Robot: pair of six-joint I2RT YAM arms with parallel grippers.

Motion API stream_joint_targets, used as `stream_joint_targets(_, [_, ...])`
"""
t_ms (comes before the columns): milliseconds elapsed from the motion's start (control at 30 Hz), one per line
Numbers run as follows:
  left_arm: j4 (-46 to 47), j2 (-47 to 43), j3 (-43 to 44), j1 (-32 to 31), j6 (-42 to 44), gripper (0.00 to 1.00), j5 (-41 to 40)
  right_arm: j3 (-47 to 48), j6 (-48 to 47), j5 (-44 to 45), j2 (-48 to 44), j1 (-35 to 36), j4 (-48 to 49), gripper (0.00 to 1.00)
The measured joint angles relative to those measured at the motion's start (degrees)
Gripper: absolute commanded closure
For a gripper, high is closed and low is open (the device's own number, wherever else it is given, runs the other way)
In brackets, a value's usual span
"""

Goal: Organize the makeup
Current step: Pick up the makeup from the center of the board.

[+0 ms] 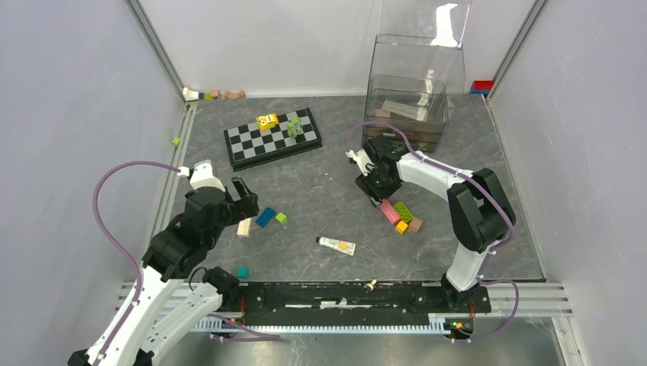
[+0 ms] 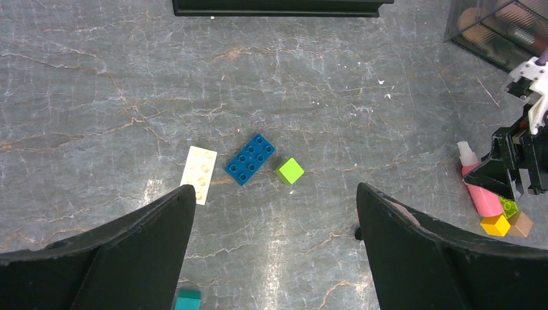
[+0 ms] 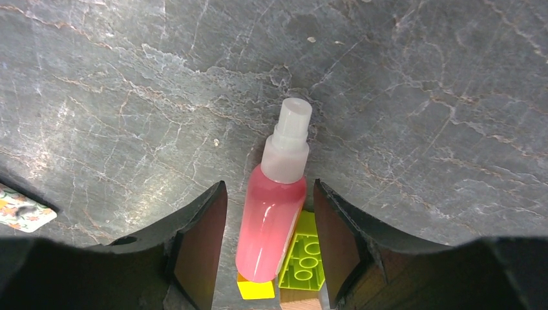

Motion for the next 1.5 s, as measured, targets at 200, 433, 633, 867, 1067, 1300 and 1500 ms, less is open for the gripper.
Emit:
stream_joint_targets(200, [0.0, 0.0, 0.0, 0.0, 0.0, 0.0, 0.0, 0.09, 0.0, -0.79, 1.9, -0.09, -0.9, 0.45])
stream_joint_targets(433, [0.0, 0.0, 0.0, 0.0, 0.02, 0.0, 0.0, 1.31, 0.02, -0.96, 3.67, -0.09, -1.62, 0.46])
stream_joint_targets(633, [0.02, 0.0, 0.0, 0.0, 0.0, 0.0, 0.0, 3.52, 0.02, -0.87, 5.2, -0.09, -2.45, 0.49])
stream_joint_targets(867, [0.0, -0.09, 0.0, 0.0, 0.0, 0.0, 0.0, 4.37, 0.02, -0.44, 6.01, -0.09, -3.72, 0.53])
stream_joint_targets(1067, [0.02, -0.44, -0.02, 0.0, 0.0, 0.0, 0.0, 4.39, -0.2, -0.39, 6.01, -0.09, -4.55, 0.71])
stream_joint_targets(1300, [0.02, -0.52, -0.02, 0.0, 0.0, 0.0, 0.0, 5.11, -0.2, -1.01, 5.18, -0.09, -5.2, 0.83])
stream_joint_targets(1500, [0.02, -0.52, -0.02, 0.0, 0.02, 0.0, 0.0, 8.7, -0.2, -2.21, -1.66, -0.31, -6.99, 0.9])
